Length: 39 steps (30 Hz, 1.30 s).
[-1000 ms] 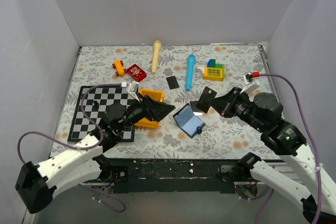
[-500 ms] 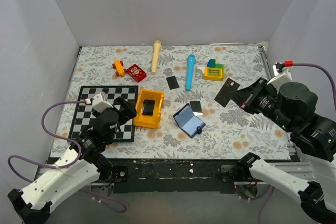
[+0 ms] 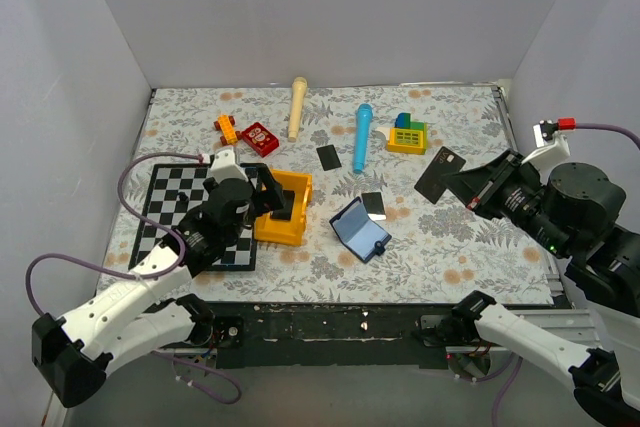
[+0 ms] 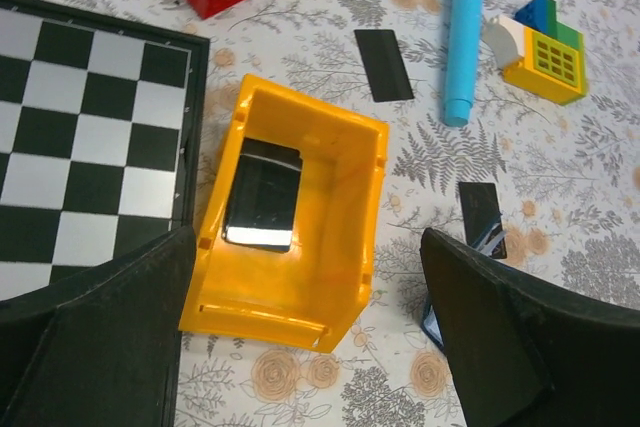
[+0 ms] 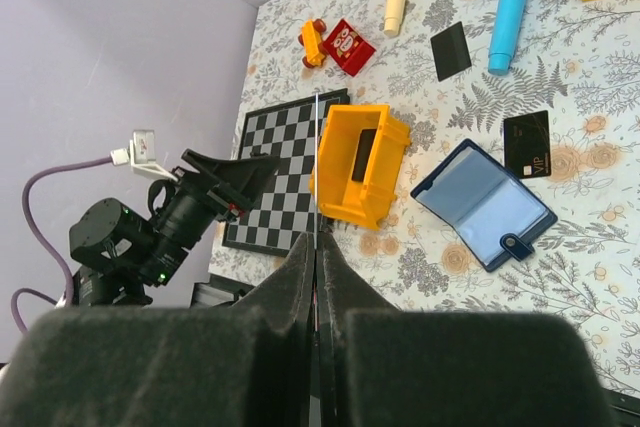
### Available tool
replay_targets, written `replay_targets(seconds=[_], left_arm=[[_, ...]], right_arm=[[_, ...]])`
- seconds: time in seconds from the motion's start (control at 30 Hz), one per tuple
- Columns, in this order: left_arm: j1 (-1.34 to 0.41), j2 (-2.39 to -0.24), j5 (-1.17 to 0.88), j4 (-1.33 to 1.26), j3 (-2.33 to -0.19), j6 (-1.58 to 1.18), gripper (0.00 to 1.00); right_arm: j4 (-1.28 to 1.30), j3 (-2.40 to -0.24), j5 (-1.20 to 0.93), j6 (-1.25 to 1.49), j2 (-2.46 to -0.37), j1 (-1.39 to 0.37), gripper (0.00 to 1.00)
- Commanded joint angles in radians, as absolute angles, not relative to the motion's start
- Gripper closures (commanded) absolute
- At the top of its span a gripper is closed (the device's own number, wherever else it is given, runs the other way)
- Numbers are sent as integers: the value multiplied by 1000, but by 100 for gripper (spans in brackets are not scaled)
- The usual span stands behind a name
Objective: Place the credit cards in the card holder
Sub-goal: Insert the credit card into the card holder.
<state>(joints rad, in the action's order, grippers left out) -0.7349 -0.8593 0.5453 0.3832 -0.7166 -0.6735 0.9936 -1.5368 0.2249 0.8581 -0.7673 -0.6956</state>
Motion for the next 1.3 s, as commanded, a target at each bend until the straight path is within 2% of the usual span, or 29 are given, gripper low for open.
replay_targets(seconds=[0.0, 0.17, 0.33, 0.6, 0.73, 0.97, 1.07, 1.27], left_arm=[[-732, -928, 444, 238, -794, -526, 5], [-735, -1093, 263, 124, -864, -410, 5], [-738, -1302, -56, 68, -974, -273, 5], [-750, -1491, -288, 6, -1045, -199, 8], [-753, -1532, -339, 11, -1072, -186, 9], [-759, -1581, -422, 14, -1077, -166, 10], [-764, -1608, -430, 26, -1088, -160, 11], [-775, -1640, -428, 49, -1097, -138, 12]], right_arm=[[931, -1506, 215, 854, -746, -695, 99], [956, -1566, 219, 841, -773, -696, 99], [914, -1494, 198, 845, -724, -695, 99], [930, -1520, 201, 836, -713, -696, 99], [890, -1453, 202, 836, -675, -696, 99], [922, -1502, 198, 824, -704, -695, 99], [879, -1447, 193, 821, -670, -696, 99], [906, -1503, 193, 813, -709, -695, 99]])
